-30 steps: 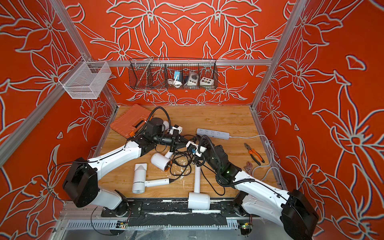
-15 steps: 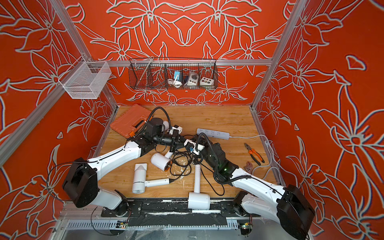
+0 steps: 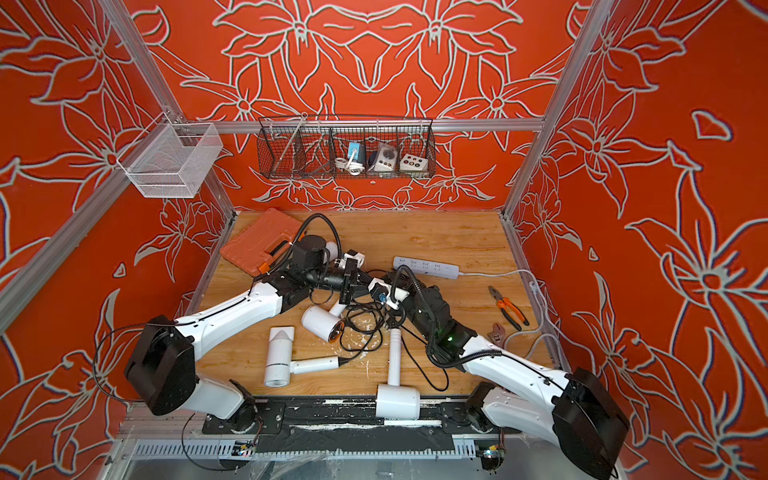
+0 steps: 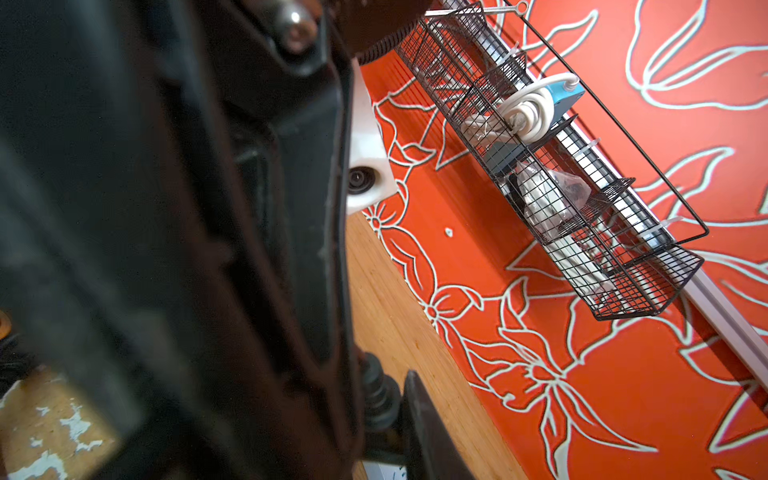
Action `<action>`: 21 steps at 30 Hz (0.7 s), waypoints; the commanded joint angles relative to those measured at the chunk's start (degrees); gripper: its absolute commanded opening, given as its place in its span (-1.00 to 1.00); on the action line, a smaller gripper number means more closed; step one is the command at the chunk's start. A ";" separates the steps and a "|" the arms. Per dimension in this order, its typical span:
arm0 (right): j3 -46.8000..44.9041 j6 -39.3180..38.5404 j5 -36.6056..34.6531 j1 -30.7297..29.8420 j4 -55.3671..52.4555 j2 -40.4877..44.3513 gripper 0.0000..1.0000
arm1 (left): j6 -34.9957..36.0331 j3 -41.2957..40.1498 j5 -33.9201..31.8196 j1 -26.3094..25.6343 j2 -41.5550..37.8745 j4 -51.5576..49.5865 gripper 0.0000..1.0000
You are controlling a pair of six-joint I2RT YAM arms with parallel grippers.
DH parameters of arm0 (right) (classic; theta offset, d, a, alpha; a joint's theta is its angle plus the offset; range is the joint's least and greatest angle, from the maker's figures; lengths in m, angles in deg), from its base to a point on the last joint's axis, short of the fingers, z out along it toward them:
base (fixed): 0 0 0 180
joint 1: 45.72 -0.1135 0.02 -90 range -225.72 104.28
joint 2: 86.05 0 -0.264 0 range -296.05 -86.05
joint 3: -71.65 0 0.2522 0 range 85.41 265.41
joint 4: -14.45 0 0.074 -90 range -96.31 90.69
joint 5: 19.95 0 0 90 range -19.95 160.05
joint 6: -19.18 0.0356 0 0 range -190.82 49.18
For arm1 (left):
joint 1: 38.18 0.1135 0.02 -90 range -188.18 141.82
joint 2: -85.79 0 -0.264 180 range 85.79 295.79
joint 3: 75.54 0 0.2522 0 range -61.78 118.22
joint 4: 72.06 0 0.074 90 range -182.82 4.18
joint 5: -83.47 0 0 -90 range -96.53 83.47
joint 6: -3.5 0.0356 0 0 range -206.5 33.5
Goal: Charge the blow dryers
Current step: Pick up the plug from the center of the board.
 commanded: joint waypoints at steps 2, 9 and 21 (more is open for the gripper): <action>1.99 -0.45 -1.07 -0.20 -0.34 -1.16 -0.47 | -1.40 1.22 1.37 -0.20 -1.74 3.25 -1.00; 2.36 1.09 -1.48 -0.23 0.33 -1.28 -0.75 | -1.96 0.30 1.59 -0.20 -1.94 4.25 -1.00; 4.26 8.68 -4.37 -0.09 -3.87 1.74 -1.00 | 0.18 -2.03 4.02 -0.04 -0.76 14.01 -0.80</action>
